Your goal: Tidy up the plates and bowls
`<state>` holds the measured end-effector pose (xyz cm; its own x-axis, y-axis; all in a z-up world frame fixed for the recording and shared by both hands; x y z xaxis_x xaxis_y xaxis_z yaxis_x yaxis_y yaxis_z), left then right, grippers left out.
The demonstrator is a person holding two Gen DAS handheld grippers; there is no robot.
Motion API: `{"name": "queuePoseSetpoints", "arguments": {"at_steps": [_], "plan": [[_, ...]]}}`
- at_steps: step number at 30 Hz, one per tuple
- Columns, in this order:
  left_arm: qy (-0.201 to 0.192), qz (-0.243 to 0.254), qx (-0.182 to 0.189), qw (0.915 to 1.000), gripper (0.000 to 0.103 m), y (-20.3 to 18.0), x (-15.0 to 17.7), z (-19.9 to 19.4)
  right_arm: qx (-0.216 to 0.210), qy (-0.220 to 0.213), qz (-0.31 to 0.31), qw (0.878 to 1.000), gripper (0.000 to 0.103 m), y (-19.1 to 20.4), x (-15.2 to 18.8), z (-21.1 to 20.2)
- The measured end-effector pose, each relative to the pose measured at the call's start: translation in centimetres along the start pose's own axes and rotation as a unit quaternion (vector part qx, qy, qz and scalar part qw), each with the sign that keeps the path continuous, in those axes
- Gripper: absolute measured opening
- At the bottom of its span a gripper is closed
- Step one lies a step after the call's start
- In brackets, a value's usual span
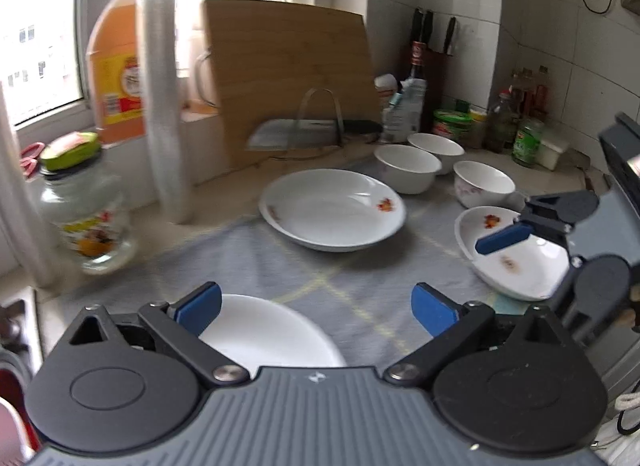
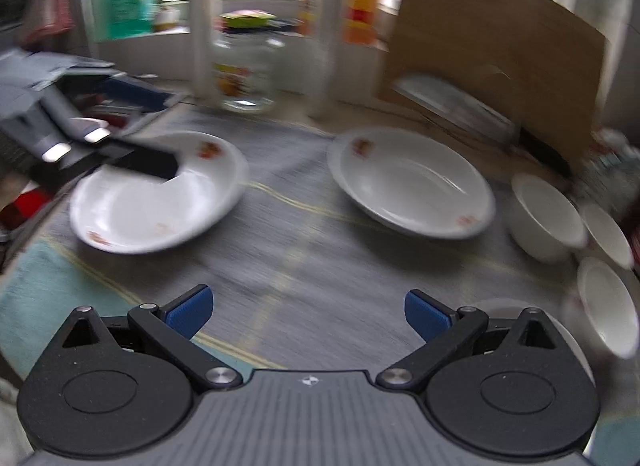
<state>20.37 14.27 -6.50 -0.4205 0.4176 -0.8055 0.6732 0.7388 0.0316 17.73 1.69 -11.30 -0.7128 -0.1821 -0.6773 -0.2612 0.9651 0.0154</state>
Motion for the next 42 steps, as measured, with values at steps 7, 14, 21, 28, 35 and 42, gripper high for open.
{"name": "queuePoseSetpoints", "arguments": {"at_steps": [7, 14, 21, 28, 35, 42], "plan": [[0.029, -0.036, 0.021, 0.9987, 0.101, -6.2, 0.2, 2.9, 0.018, 0.019, 0.031, 0.999, 0.103, -6.4, 2.2, -2.1], [0.068, -0.033, 0.05, 0.9958, 0.101, -12.6, 1.3, 5.8, 0.028, 0.018, 0.045, 0.998, 0.103, -11.8, 4.6, -4.0], [0.099, 0.003, 0.062, 0.9932, 0.101, -17.4, 2.3, 8.4, 0.027, 0.02, 0.063, 0.997, 0.103, -15.2, 5.6, -4.7], [0.114, 0.05, 0.068, 0.9899, 0.101, -20.3, 2.6, 10.9, 0.02, 0.023, 0.07, 0.997, 0.103, -17.3, 6.3, -5.2], [0.106, 0.082, 0.063, 0.989, 0.102, -21.1, 2.1, 12.3, 0.017, 0.028, 0.085, 0.996, 0.103, -18.9, 6.9, -5.0], [0.085, 0.104, 0.086, 0.9872, 0.103, -21.2, 2.0, 12.6, 0.009, 0.035, 0.099, 0.994, 0.103, -20.1, 7.2, -4.2]]}}
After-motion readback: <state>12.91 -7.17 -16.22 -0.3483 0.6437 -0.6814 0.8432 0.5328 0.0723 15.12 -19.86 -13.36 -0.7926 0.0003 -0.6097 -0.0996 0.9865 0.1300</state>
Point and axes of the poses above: each gripper's, at about its wrist camera, not at the fingertips, and z roughly the way its jaws point, y to its left, x to its underside, the point moved 7 cm from there along z, roughly the way its jaws point, and after that the axes turned 5 degrees about z, right-handed, at the moved point
